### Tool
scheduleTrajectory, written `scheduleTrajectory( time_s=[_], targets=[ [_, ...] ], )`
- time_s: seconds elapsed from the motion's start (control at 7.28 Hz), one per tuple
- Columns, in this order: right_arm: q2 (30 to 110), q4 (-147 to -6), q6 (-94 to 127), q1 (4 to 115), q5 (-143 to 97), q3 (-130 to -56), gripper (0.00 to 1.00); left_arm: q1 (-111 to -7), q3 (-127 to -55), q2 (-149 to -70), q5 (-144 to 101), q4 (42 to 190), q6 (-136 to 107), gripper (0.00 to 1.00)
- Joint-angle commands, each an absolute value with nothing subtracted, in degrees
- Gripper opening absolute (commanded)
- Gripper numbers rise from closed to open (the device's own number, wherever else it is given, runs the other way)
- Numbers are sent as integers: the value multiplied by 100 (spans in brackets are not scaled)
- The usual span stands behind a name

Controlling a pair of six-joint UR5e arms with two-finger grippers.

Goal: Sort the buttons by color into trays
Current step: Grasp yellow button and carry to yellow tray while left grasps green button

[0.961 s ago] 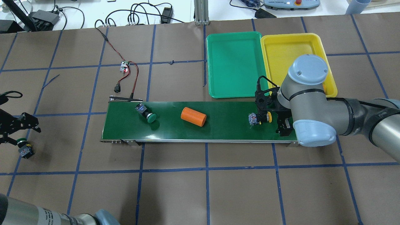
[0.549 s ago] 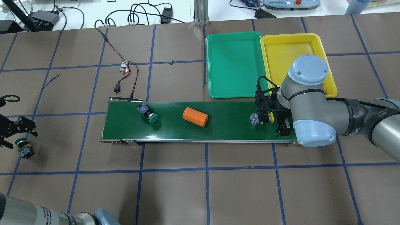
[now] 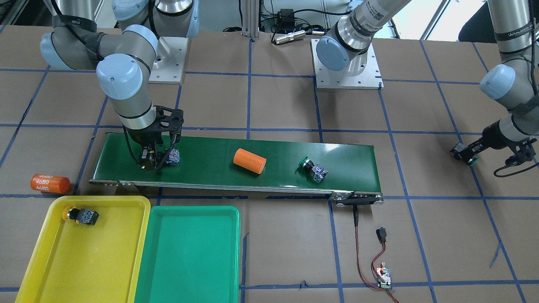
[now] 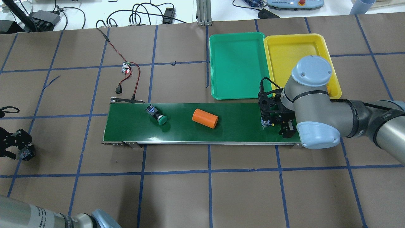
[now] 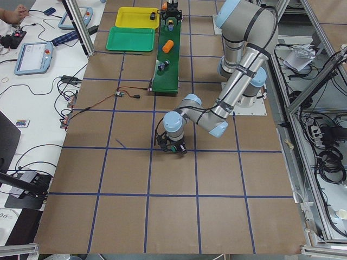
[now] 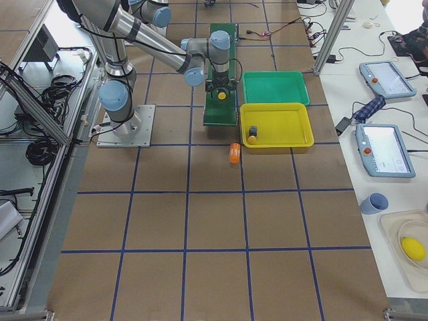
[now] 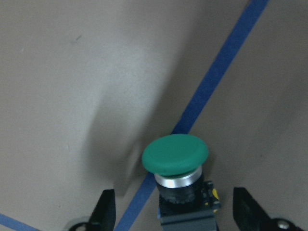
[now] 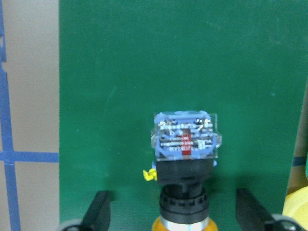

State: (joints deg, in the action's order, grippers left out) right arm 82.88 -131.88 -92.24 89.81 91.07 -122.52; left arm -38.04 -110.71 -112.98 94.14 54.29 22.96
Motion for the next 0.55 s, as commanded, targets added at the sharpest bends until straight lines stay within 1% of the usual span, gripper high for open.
scheduleTrajectory(
  time_s=[0.0, 0.27, 0.41],
  targets=[
    [8288, -13192, -9264, 8956, 9018, -12243, 54, -3814, -11030, -11242, 9378, 5510, 2294, 2],
    [8297, -13210, -9264, 8939, 9026, -12234, 41, -3954, -10961, -11014, 9352, 5835, 2085, 0],
    [8297, -13219, -9272, 8930, 9052, -12182, 34, -4312, -10821, -10882, 9282, 5914, 1709, 0]
  ],
)
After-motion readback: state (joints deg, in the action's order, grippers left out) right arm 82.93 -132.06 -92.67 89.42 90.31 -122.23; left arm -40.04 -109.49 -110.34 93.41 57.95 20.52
